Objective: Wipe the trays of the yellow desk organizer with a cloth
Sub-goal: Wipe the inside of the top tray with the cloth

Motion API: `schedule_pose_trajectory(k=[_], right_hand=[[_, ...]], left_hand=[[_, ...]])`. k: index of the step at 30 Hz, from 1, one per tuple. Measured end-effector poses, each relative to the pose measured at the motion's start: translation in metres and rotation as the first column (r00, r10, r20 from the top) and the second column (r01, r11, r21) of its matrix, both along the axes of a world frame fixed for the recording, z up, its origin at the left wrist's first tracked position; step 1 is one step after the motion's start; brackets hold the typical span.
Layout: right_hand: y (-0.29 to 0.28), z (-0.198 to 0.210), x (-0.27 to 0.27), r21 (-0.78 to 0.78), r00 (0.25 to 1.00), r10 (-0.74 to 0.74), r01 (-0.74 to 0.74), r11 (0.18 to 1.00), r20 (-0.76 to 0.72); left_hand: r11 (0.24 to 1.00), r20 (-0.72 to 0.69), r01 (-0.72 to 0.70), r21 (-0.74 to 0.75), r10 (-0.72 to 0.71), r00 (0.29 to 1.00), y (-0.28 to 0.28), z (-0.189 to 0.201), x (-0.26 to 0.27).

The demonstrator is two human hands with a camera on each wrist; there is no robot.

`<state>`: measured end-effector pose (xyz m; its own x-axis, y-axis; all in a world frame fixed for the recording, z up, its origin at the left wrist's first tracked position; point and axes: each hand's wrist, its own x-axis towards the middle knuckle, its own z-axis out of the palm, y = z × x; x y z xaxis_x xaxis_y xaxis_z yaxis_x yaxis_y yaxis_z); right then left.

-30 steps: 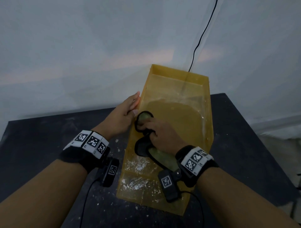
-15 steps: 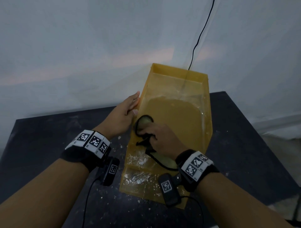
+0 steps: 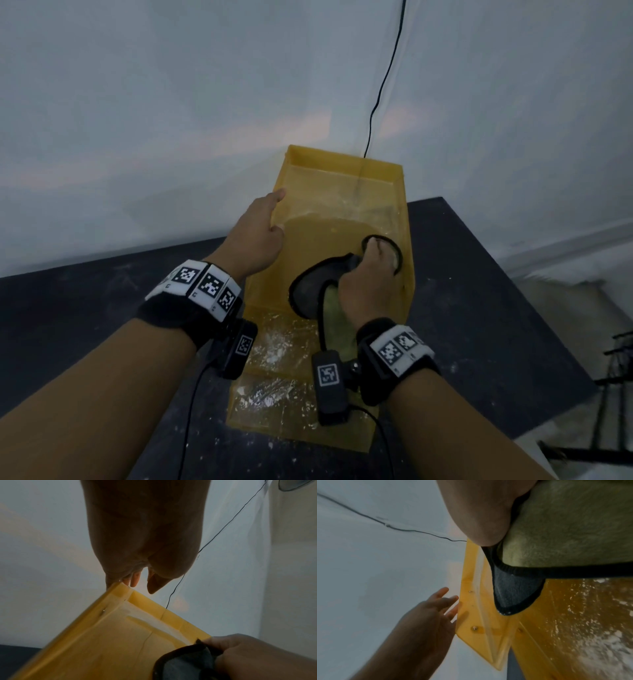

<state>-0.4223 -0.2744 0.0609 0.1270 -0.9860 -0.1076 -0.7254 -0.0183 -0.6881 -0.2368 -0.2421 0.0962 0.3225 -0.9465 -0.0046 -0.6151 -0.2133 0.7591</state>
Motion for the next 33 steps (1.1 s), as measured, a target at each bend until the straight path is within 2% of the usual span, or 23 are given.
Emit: schedule_pose_trajectory(k=[2, 4, 7, 11, 15, 18, 24, 29, 30, 31, 33], right_hand=[[-0.008, -0.005, 0.007, -0.008, 0.993, 0.031, -0.032, 0.999, -0.114], [-0.017, -0.007, 0.011, 0.005, 0.989, 0.012, -0.012, 1.000, -0.147], [-0.032, -0.007, 0.013, 0.018, 0.990, -0.030, 0.033, 0.999, -0.140], [-0.057, -0.007, 0.017, -0.039, 0.996, -0.048, 0.045, 0.998, -0.081], [-0.081, 0.000, 0.014, 0.000, 0.998, 0.038, -0.038, 0.999, -0.053], [-0.096, 0.003, 0.014, 0.012, 0.981, 0.176, -0.176, 0.984, -0.081], [-0.112, -0.001, 0.028, -0.003, 0.875, 0.471, -0.475, 0.880, -0.113], [-0.090, -0.011, 0.038, -0.038, 0.681, 0.732, -0.732, 0.680, -0.027], [-0.089, -0.014, 0.038, -0.033, 0.668, 0.744, -0.743, 0.668, 0.016], [-0.090, -0.016, 0.037, -0.040, 0.693, 0.719, -0.718, 0.695, 0.057], [-0.102, -0.021, 0.035, -0.103, 0.820, 0.548, -0.539, 0.836, 0.162]], left_hand=[[1.000, 0.032, -0.006, 0.019, 0.005, 0.999, -0.009, 0.003, -0.003], [0.999, 0.059, 0.000, 0.032, -0.002, 0.998, -0.015, 0.005, -0.001], [0.997, 0.083, 0.008, 0.083, -0.015, 0.996, -0.020, 0.004, 0.006], [0.993, 0.101, 0.047, 0.106, -0.058, 0.993, -0.023, -0.005, 0.020], [0.988, 0.071, 0.110, 0.104, -0.118, 0.990, -0.021, -0.012, 0.032], [0.984, 0.033, 0.155, 0.084, -0.159, 0.987, -0.020, -0.013, 0.036], [0.983, 0.012, 0.180, 0.035, -0.181, 0.983, -0.018, -0.016, 0.039], [0.984, -0.085, 0.178, 0.007, -0.177, 0.981, -0.016, -0.018, 0.039], [0.984, -0.112, 0.177, 0.003, -0.176, 0.978, -0.016, -0.017, 0.039], [0.984, -0.133, 0.177, 0.002, -0.175, 0.976, -0.016, -0.015, 0.039], [0.985, -0.154, 0.172, 0.012, -0.168, 0.974, -0.017, -0.013, 0.039]])
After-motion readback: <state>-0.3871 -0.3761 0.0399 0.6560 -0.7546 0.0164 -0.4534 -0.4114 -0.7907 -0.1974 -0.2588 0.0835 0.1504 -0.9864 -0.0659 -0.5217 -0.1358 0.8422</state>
